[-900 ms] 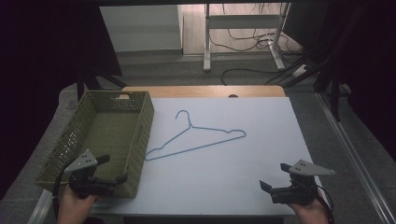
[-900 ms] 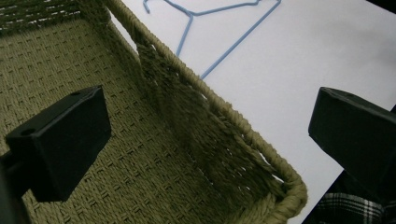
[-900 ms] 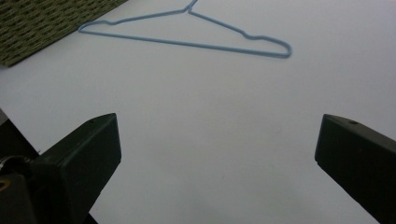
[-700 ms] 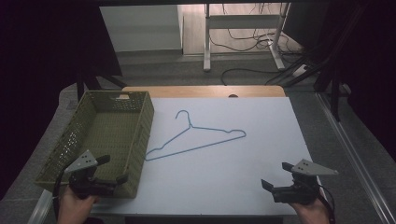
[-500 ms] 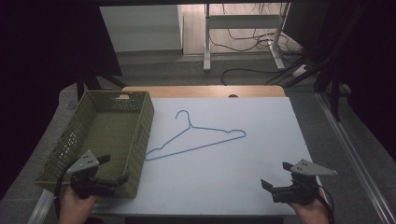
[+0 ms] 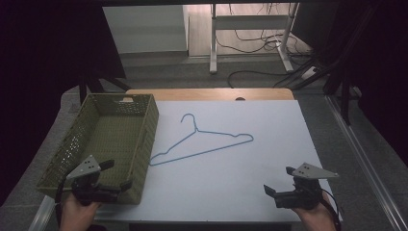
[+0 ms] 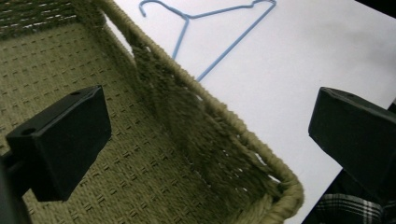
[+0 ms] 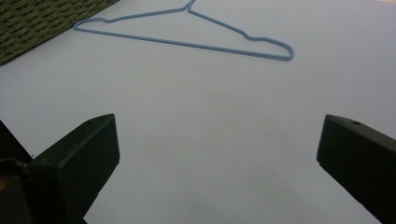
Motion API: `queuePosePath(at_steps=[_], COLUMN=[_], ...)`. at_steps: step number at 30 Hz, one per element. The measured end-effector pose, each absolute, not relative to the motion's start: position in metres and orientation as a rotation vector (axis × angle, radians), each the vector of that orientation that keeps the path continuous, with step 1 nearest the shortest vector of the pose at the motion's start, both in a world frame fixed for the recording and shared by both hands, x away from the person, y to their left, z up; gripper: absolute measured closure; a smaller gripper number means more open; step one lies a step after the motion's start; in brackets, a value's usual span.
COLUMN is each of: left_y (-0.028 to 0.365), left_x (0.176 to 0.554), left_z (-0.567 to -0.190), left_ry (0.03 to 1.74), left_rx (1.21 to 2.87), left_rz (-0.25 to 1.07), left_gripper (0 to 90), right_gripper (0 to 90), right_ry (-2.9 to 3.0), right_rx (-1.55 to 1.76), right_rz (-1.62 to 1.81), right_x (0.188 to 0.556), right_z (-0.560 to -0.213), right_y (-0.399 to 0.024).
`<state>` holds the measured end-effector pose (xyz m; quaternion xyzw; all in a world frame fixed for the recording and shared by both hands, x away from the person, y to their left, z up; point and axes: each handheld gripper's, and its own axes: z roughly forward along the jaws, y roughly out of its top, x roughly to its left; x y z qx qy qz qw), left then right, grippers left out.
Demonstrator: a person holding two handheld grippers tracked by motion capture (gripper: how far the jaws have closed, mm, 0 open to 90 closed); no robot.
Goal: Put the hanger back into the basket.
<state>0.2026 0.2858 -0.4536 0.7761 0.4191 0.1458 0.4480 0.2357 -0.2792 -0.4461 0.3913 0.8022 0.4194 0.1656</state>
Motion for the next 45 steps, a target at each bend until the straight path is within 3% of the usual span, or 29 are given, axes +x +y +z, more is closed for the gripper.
queuePosePath(at_steps=[14,28,45], left_y=[0.286,0.286,0.287], left_x=[0.201,0.202,0.201], left_z=[-0.452,-0.454,-0.454], left_ry=[1.026,1.011,1.004], left_rx=[1.904,1.884,1.888], left_rz=[0.334,0.325,0.339], left_gripper=[0.0,0.0,0.0], right_gripper=[0.0,0.0,0.0], right_ry=[2.352,2.395,2.445], right_rx=[1.033,1.005,1.021], right_rz=[1.168,1.182,1.159], right_x=[0.25,0.293,0.35], right_z=[-0.431,-0.419,-0.427], right_y=[-0.255,-0.217,-0.174])
